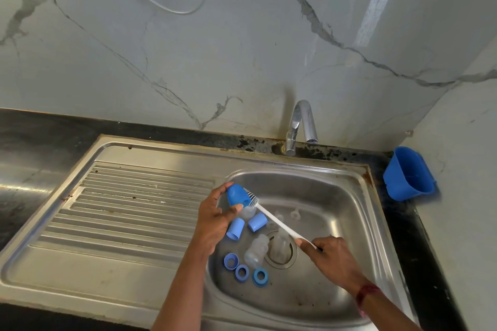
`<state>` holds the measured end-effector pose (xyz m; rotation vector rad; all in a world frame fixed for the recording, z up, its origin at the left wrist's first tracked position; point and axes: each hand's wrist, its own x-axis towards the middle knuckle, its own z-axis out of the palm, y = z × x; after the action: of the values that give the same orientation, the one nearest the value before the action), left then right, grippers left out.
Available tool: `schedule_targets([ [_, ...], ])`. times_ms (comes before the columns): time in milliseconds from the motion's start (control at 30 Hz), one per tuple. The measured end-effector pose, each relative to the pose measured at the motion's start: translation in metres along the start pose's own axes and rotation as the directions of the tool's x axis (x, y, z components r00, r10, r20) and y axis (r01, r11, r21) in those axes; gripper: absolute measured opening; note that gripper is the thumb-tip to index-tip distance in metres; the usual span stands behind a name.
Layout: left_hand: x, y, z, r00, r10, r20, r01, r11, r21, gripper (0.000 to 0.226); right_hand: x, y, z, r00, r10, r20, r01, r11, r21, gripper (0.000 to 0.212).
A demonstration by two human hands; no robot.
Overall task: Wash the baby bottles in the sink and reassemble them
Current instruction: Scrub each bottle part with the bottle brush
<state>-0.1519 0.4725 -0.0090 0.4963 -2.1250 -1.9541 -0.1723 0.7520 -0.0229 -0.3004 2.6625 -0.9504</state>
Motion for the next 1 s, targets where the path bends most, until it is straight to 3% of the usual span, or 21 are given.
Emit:
schedule_targets([
  [233,0.002,-0.003,0.003,0.997,-0.033,-0.073,0.020,0.986,-0.163,0.044,-0.003,0.007,-0.006,1.000,-0.023,-0.002,0.023,1.000,0.008,0.065],
  [467,0.000,0.001,0.010,0.992,-0.019,0.126,0.038,0.987,-0.155,0.047,0.001,0.002,0.000,0.999,-0.028,-0.017,0.028,0.999,-0.020,0.066],
  [667,0.004,-0.003,0.000,0.997,-0.033,-0.071,0.015,0.969,-0.247,0.035,-0.008,0.005,-0.004,0.999,-0.050,0.004,0.050,0.997,-0.064,0.064],
  [900,0.002,-0.006,0.007,0.991,-0.048,0.121,0.076,0.969,-0.235,0.038,-0.007,-0.002,-0.001,0.999,-0.046,-0.001,0.046,0.997,-0.056,0.063],
  [1000,0.001,-0.007,0.008,0.993,-0.051,0.108,0.077,0.965,-0.252,0.037,-0.004,-0.004,0.000,0.999,-0.038,-0.001,0.038,0.997,-0.066,0.063],
])
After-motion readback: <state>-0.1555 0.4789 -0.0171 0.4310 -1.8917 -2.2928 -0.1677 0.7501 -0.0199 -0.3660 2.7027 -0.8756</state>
